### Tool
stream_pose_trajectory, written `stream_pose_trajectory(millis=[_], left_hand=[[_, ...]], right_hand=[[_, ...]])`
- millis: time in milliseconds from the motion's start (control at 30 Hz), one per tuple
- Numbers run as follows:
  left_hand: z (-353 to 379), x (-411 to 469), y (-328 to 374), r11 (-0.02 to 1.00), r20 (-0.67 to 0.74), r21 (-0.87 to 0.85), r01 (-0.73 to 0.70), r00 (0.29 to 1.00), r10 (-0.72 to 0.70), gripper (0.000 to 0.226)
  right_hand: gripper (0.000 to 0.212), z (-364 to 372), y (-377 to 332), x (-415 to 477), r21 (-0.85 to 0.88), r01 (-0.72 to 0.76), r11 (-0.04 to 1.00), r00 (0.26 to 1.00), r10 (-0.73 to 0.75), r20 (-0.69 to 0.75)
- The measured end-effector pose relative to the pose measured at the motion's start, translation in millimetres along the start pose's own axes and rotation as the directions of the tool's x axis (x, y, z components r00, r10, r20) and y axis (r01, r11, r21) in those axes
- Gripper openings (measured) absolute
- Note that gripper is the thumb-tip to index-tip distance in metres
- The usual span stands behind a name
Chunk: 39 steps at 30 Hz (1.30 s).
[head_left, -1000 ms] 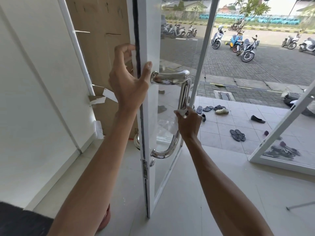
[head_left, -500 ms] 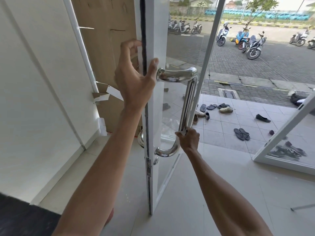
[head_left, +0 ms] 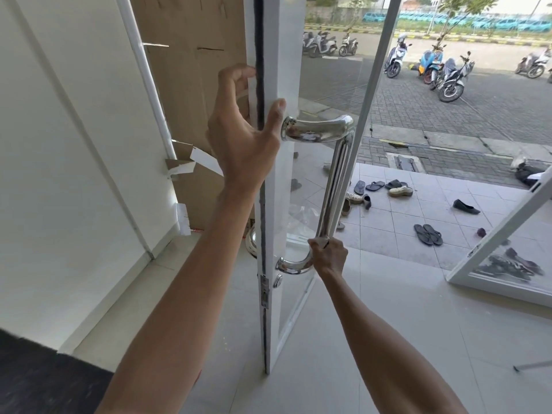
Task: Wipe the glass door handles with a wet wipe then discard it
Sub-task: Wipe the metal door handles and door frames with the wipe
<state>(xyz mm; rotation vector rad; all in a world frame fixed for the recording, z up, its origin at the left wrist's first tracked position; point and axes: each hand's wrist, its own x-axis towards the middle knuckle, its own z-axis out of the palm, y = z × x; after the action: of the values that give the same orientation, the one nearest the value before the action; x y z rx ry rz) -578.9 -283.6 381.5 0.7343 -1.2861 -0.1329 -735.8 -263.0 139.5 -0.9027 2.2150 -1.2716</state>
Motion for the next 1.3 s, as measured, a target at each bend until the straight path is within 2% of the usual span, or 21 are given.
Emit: stream_pose_trajectory(millis=[100, 233, 300, 400, 600, 800, 900, 1033, 1200, 1300], left_hand=[[-0.6, -0.2, 1.9, 1.000, -0.009, 0.002, -0.009, 1.000, 0.009, 0.044], [0.0, -0.5, 2.5, 1.000, -0.021, 0.004, -0.017, 1.000, 0.017, 0.043], [0.4, -0.9, 2.8, 1.000, -0.024, 0.003, -0.015, 1.000, 0.016, 0.043], [0.5, -1.5, 2.3, 1.000, -0.023, 0.003, -0.016, 1.000, 0.016, 0.044], [0.6, 0.4, -1.6, 1.000, -0.035, -0.007, -0.011, 0.999, 0.011, 0.044], [-0.1, 2.1, -4.7, 1.000, -0.044, -0.010, 0.005, 0.999, -0.006, 0.045], [0.2, 2.1, -5.2, 1.000, -0.037, -0.018, -0.003, 0.999, 0.003, 0.044], [0.1, 2.3, -4.6, 1.000, -0.029, -0.022, -0.015, 0.999, 0.015, 0.042], [1.7, 1.2, -7.1, 1.000, -0.067, -0.011, 0.000, 0.998, -0.001, 0.041], [1.1, 2.0, -8.7, 1.000, -0.073, -0.005, 0.003, 0.997, -0.003, 0.041]], right_hand=[[0.019, -6.5, -16.3, 4.7, -0.056, 0.016, 0.998, 0.999, -0.018, -0.039], [0.016, -5.3, -28.9, 3.1, -0.013, 0.066, 0.998, 0.983, -0.067, -0.172], [0.016, 2.2, -17.9, -0.8, -0.023, 0.012, 1.000, 0.991, -0.015, -0.133], [0.029, 10.3, -0.1, -9.4, -0.001, -0.131, 0.991, 0.990, 0.131, -0.051], [0.034, 13.9, 4.5, -27.0, 0.205, -0.335, 0.920, 0.942, 0.327, 0.071], [0.034, 4.9, -14.3, -14.0, 0.138, -0.282, 0.949, 0.958, 0.286, -0.012], [0.038, 12.2, -18.7, -14.3, 0.133, -0.334, 0.933, 0.940, 0.340, -0.028], [0.031, 29.1, -13.8, -40.1, 0.241, -0.407, 0.881, 0.902, 0.430, -0.047], [0.037, 36.2, -17.9, -59.4, 0.380, -0.513, 0.770, 0.842, 0.536, 0.051], [0.046, 27.4, -17.9, -56.6, 0.358, -0.528, 0.770, 0.840, 0.534, 0.091]])
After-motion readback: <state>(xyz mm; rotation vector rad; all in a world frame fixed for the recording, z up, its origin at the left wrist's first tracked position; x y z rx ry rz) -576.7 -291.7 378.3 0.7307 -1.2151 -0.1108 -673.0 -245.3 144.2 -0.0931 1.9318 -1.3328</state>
